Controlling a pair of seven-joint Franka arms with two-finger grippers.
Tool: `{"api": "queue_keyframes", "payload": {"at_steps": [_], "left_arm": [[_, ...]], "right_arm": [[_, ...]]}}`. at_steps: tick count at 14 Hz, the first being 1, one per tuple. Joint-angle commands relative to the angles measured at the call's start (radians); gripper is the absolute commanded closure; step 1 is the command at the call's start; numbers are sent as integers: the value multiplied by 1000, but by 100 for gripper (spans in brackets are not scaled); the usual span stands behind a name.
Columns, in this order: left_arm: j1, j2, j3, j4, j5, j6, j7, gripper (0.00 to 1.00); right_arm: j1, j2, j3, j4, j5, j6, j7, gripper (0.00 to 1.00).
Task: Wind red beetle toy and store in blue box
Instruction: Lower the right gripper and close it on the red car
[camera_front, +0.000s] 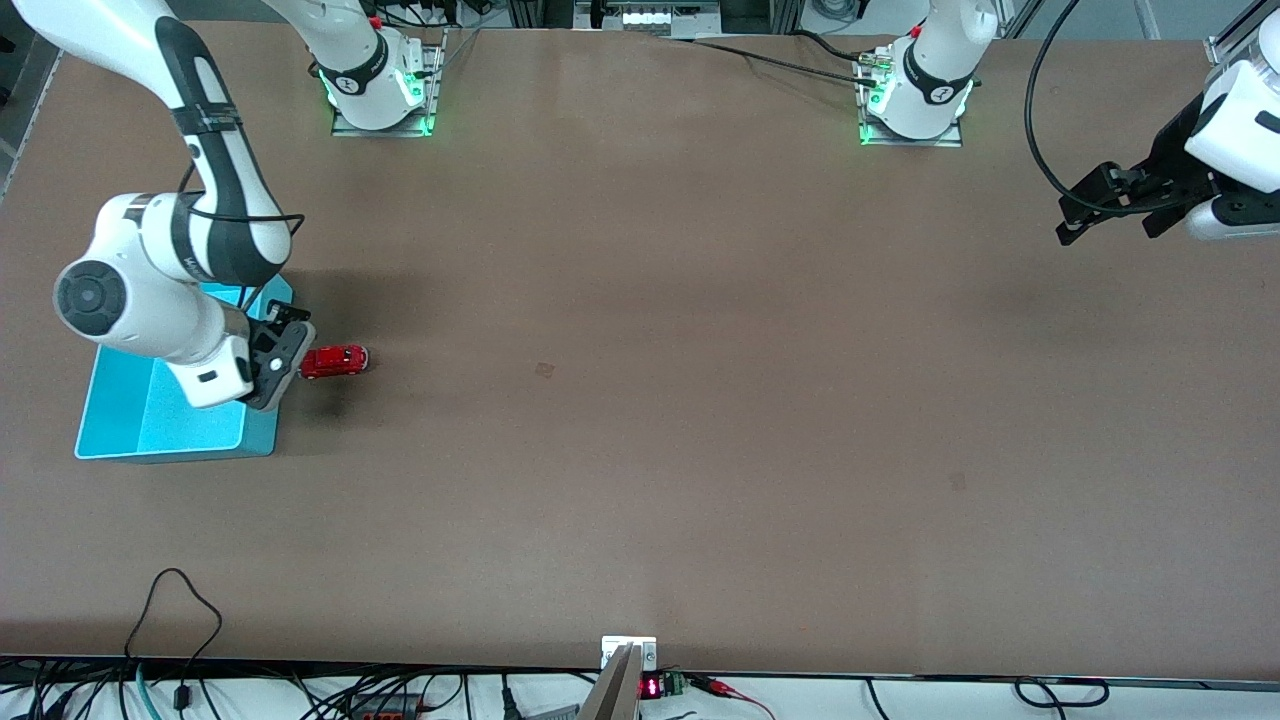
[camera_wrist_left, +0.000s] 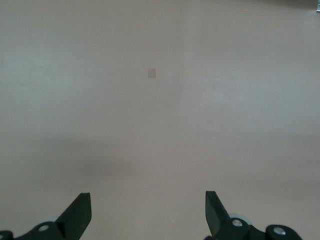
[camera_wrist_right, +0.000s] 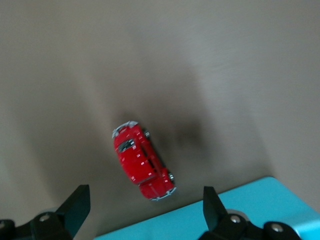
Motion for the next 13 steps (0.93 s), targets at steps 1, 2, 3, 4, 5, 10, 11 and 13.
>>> {"api": "queue_keyframes", "payload": {"at_steps": [1, 2, 3, 4, 5, 10, 11, 13], "left_arm": [[4, 33, -8, 57, 11, -27, -6, 0], [4, 51, -8, 77, 9, -37, -6, 0], [4, 70, -8, 103, 9, -54, -6, 0], [4, 73, -8, 112, 9, -71, -5, 0], [-2, 73, -8, 112, 9, -74, -3, 0], [-5, 58, -14, 98, 23, -74, 1, 0], [-5, 56, -16, 97, 37, -74, 2, 0], [-6, 56, -16, 97, 38, -71, 12, 0]], "right_arm": [[10, -14, 7, -66, -97, 44, -128, 0], [16, -12, 7, -83, -103, 79, -191, 0], [12, -12, 7, -110, -102, 122, -220, 0], [10, -5, 7, -130, -102, 168, -232, 0], [8, 6, 9, -137, -100, 200, -254, 0], [7, 41, 10, -172, -96, 270, -283, 0], [7, 52, 10, -180, -94, 270, -282, 0], [5, 67, 10, -195, -94, 288, -286, 0]]}}
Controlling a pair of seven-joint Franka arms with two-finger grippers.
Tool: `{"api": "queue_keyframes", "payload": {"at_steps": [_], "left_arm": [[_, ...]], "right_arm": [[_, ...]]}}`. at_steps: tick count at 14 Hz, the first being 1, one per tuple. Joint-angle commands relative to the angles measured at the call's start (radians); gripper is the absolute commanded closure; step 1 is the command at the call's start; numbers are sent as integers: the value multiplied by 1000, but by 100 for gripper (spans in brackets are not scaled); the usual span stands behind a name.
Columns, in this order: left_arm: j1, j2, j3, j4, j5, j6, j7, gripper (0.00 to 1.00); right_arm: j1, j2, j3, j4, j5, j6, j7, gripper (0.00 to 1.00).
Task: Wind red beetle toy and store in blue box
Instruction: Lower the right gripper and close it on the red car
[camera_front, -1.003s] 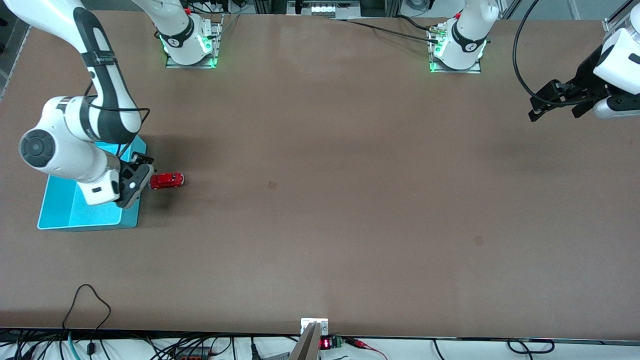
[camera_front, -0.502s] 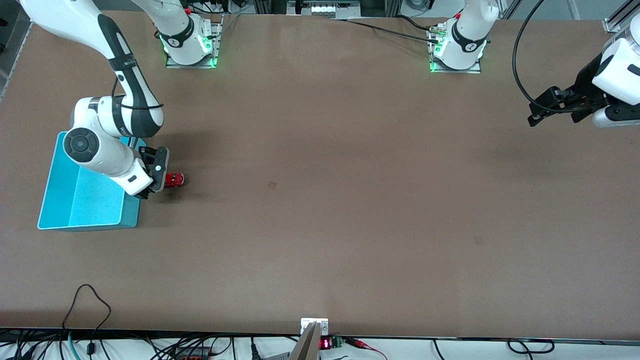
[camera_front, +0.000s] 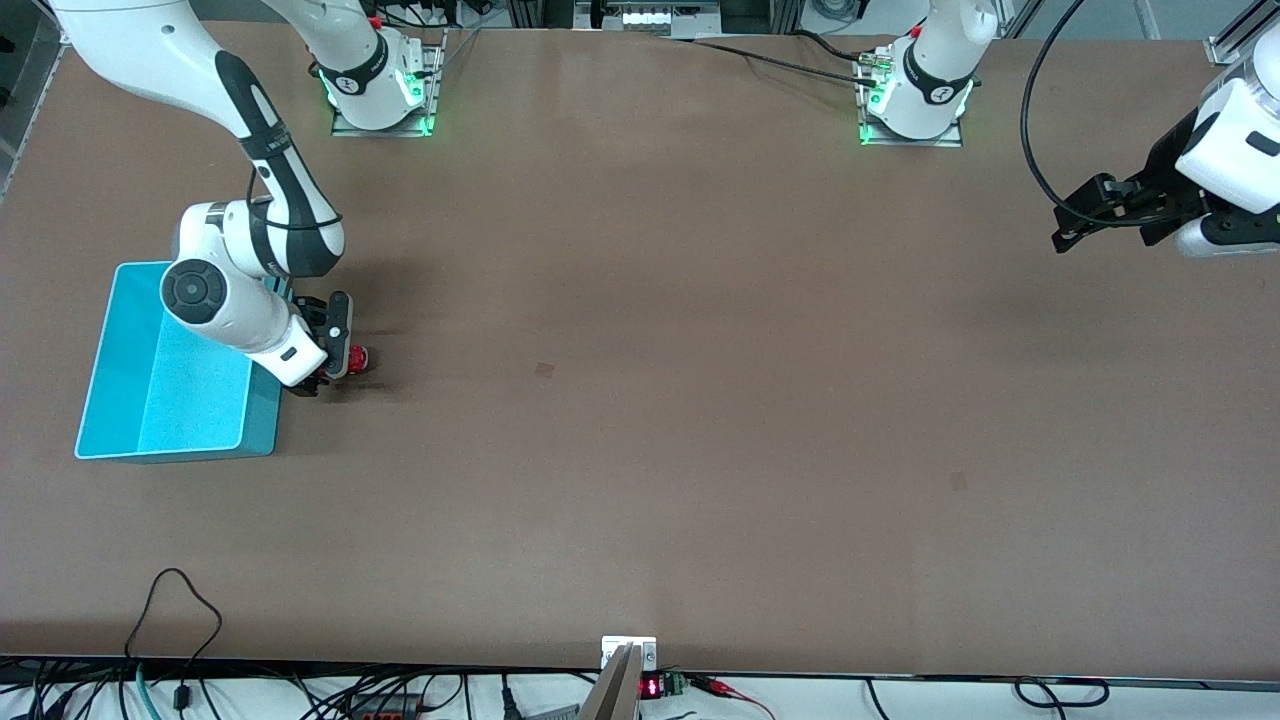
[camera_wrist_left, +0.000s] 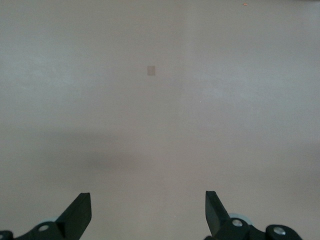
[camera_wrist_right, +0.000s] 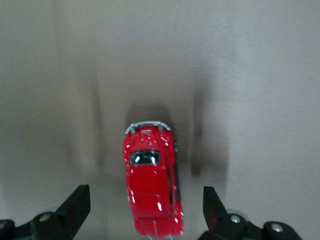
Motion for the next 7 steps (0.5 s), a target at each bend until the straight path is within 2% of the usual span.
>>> {"api": "queue_keyframes", "payload": {"at_steps": [1, 4, 5, 6, 7], "left_arm": [[-4, 1, -6, 20, 23, -19, 23, 0], [2, 1, -4, 20, 23, -22, 42, 0], [4, 1, -4, 20, 23, -17, 74, 0], [4, 1, -4, 20, 23, -13, 126, 0], [4, 1, -4, 20, 23, -10, 137, 0]], "right_arm": [[-9, 13, 6, -31, -12, 47, -21, 0], [-9, 36, 6, -36, -11, 87, -46, 0], [-9, 37, 6, -36, -11, 85, -46, 7], [-12, 32, 6, -34, -12, 85, -58, 24], [-12, 21, 6, -33, -11, 81, -61, 63]]}}
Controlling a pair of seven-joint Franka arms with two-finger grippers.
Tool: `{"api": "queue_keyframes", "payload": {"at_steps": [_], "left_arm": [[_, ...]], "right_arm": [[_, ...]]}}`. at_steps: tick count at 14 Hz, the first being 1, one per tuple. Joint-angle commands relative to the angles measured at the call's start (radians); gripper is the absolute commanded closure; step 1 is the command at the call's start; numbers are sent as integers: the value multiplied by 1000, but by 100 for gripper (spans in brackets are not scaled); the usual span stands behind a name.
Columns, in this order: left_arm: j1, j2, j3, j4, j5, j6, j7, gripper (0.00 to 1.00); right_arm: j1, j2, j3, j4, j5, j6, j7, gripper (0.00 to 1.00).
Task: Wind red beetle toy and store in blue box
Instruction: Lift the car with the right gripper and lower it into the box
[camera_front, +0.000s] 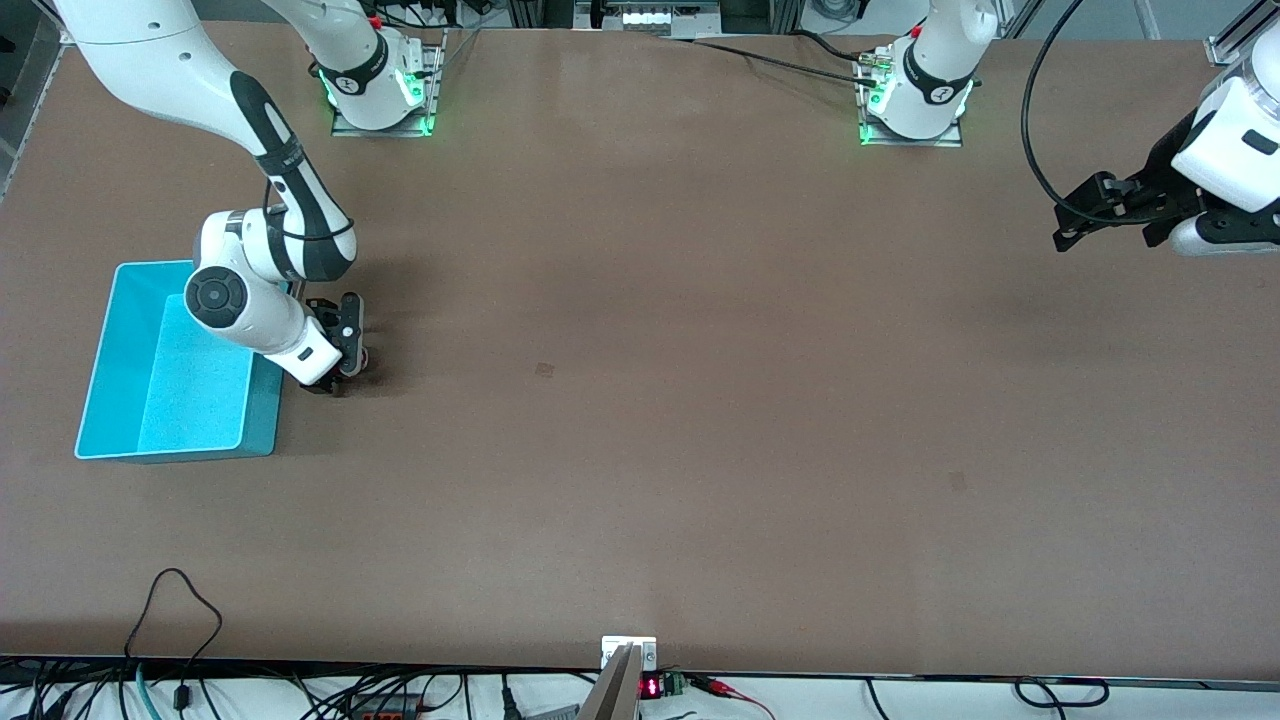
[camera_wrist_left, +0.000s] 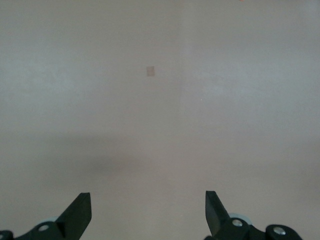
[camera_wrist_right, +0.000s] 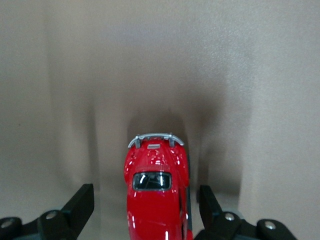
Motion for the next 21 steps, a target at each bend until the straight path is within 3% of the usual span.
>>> {"api": "queue_keyframes", "payload": {"at_steps": [1, 4, 8, 11, 15, 21], "left_arm": [[3, 1, -2, 19, 19, -10, 63, 0], [-3, 1, -2, 21, 40, -10, 68, 0], [-5, 4, -4, 25, 44, -11, 68, 0], [-5, 3, -1, 30, 44, -23, 68, 0], [-5, 4, -2, 32, 42, -25, 70, 0], [-8, 4, -2, 33, 44, -33, 68, 0]], "right_arm": [[-10, -31, 8, -6, -11, 7, -25, 70], [-6, -55, 8, 3, 9, 24, -24, 80], [-2, -100, 6, 42, 158, 15, 19, 92], [-13, -181, 4, 51, 183, 14, 270, 92], [-98, -205, 3, 86, 186, -7, 739, 90], [-206, -198, -28, 198, 184, -220, 1051, 93]]}}
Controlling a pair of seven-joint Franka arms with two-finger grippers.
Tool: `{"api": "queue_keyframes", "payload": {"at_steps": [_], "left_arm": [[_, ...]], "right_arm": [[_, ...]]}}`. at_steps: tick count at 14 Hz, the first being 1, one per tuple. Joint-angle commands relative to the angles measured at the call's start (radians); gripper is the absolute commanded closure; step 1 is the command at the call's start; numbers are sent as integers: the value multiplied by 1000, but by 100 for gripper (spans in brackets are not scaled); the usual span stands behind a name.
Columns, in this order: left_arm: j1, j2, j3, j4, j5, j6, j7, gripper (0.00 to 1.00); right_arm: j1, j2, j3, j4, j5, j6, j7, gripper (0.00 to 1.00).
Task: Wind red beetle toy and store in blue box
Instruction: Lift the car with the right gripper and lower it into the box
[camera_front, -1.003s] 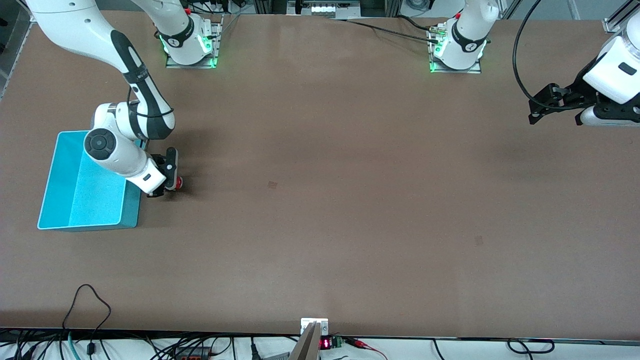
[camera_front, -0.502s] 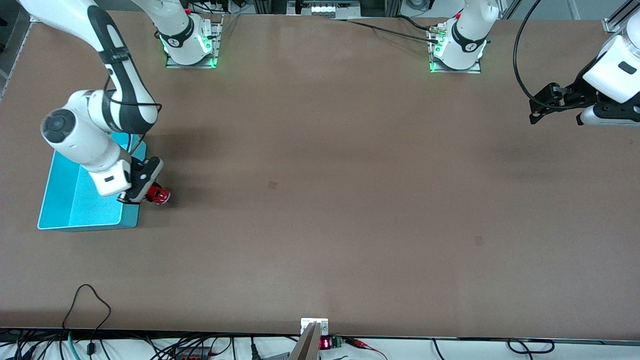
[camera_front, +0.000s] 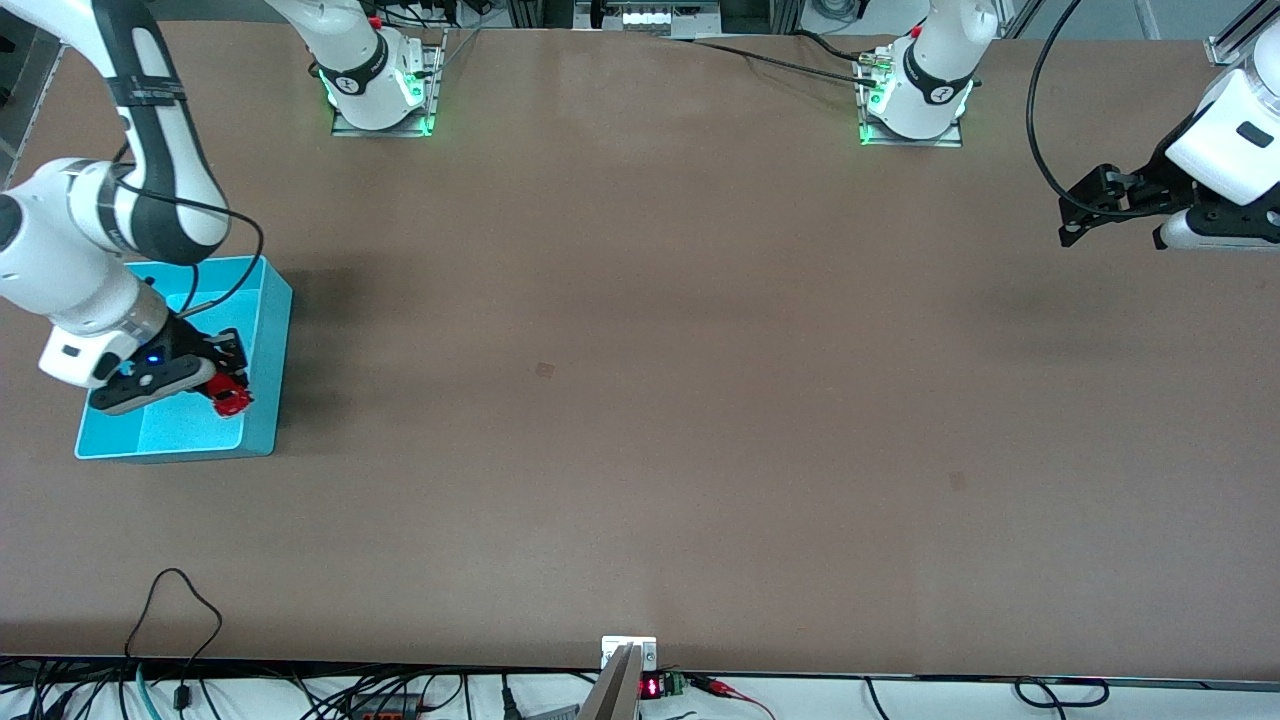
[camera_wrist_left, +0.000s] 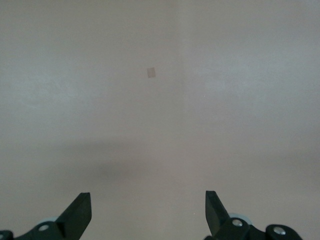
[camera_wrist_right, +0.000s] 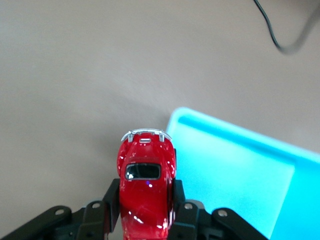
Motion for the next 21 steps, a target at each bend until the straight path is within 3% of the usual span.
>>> {"api": "queue_keyframes", "payload": {"at_steps": [1, 5, 16, 17, 18, 19, 21], "left_arm": [[-6, 3, 0, 26, 19, -25, 14, 0], [-8, 4, 0, 26, 17, -25, 14, 0], [-5, 3, -18, 26, 19, -27, 16, 0], [-5, 3, -18, 26, 19, -27, 16, 0], [-5, 3, -18, 26, 19, -27, 14, 0], [-3, 3, -18, 26, 19, -27, 14, 0], [3, 4, -17, 26, 13, -27, 13, 0]], "right_arm": [[-79, 5, 7, 40, 9, -95, 137, 93], [-194, 55, 7, 27, 8, -91, 170, 91], [-190, 235, 7, 17, 8, 60, 176, 87], [-190, 250, 7, 18, 8, 73, 172, 76], [-191, 262, 7, 18, 9, 93, 172, 72], [-193, 272, 7, 18, 11, 107, 170, 58], [-191, 270, 6, 18, 9, 103, 167, 0]]}}
